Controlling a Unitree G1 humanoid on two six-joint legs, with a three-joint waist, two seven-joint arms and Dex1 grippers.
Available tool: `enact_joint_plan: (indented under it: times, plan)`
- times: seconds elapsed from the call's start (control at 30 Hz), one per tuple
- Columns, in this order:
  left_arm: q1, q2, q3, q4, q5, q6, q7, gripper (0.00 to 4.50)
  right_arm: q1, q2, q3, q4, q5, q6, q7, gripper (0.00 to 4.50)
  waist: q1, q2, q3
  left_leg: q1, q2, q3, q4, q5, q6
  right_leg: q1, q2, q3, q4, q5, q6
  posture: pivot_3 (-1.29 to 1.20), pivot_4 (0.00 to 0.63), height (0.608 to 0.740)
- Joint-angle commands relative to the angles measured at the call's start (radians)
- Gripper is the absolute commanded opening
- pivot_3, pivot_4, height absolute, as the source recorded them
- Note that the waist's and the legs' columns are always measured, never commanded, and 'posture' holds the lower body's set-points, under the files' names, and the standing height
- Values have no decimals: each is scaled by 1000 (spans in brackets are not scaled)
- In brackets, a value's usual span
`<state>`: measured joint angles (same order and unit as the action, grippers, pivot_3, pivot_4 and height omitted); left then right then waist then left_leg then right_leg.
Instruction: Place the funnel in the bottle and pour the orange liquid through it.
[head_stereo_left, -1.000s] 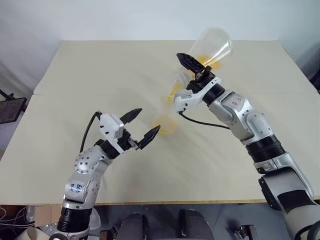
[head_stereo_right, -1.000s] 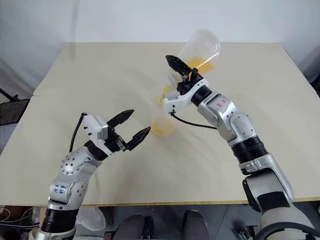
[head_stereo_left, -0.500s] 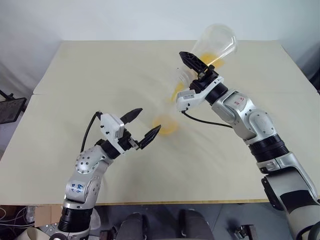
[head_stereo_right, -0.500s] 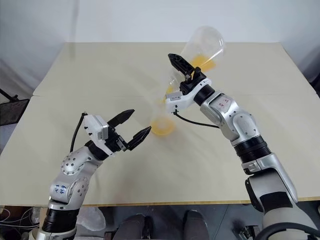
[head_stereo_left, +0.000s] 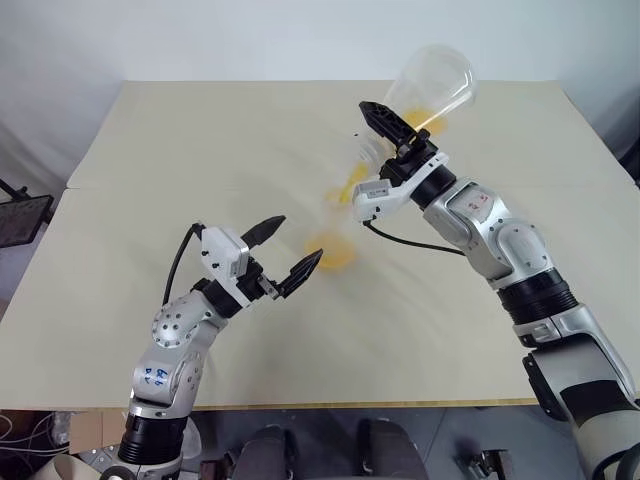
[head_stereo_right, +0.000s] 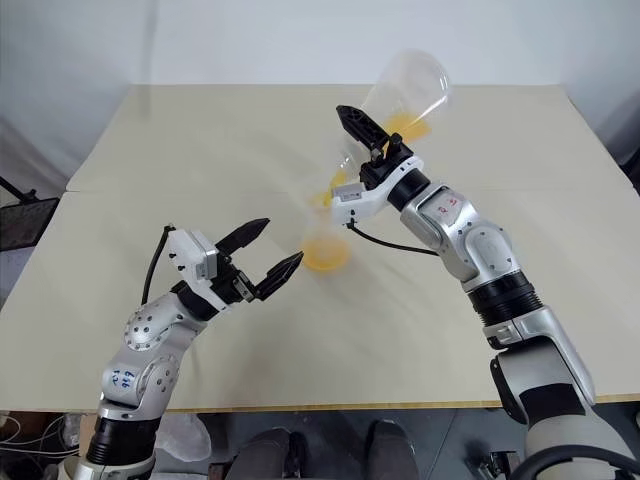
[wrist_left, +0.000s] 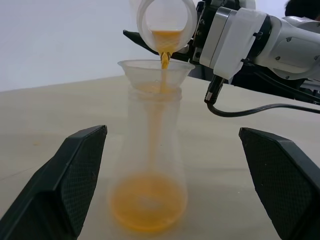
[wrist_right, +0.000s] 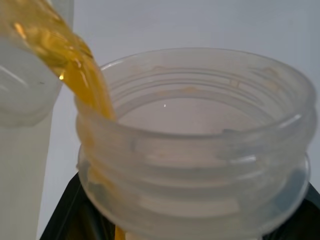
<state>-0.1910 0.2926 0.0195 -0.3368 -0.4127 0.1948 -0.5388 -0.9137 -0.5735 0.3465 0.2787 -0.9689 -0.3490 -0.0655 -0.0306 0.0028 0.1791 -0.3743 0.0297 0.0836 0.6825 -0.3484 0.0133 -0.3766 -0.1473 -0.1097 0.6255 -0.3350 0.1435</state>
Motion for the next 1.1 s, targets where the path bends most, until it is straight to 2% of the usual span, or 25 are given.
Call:
enact_joint_plan:
  times: [0.03,1.1]
  plan:
    - [-4,-3,1,-25,6,-25,2,4500,-38,-12,-21,-28,1,2,-29,2745,0,0,0,0,0,0,0,0,0,0,0,0,0,0,0,0,150,740]
    - [-28,-18,-9,-28,18,-39,7,4500,-57,-14,-12,-14,-26,-8,-64,2745,0,0,0,0,0,0,0,0,0,0,0,0,0,0,0,0,150,740]
